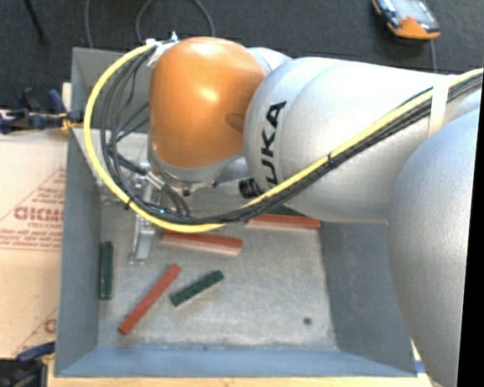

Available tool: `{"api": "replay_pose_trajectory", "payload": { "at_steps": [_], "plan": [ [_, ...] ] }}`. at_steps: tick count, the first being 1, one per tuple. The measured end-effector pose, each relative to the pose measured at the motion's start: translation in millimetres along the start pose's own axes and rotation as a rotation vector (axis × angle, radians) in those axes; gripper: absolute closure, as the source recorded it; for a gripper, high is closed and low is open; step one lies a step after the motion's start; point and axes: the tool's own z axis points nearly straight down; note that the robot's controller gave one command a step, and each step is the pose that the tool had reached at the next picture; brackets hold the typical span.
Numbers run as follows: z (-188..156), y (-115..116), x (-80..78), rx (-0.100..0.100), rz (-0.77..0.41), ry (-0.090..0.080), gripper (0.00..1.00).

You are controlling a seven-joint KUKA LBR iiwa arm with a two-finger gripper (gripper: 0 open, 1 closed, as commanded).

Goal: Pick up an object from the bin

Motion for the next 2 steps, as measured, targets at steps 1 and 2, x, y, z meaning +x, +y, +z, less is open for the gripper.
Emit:
{"api": "replay_pose_trajectory", "payload": {
  "at_steps": [1,2],
  "plan": [
    [89,-43,72.3,0.007,0.073,0.014,0.00],
    [178,-101,86.8,-0.001,0.076,-0.008,0.00]
  ]
}}
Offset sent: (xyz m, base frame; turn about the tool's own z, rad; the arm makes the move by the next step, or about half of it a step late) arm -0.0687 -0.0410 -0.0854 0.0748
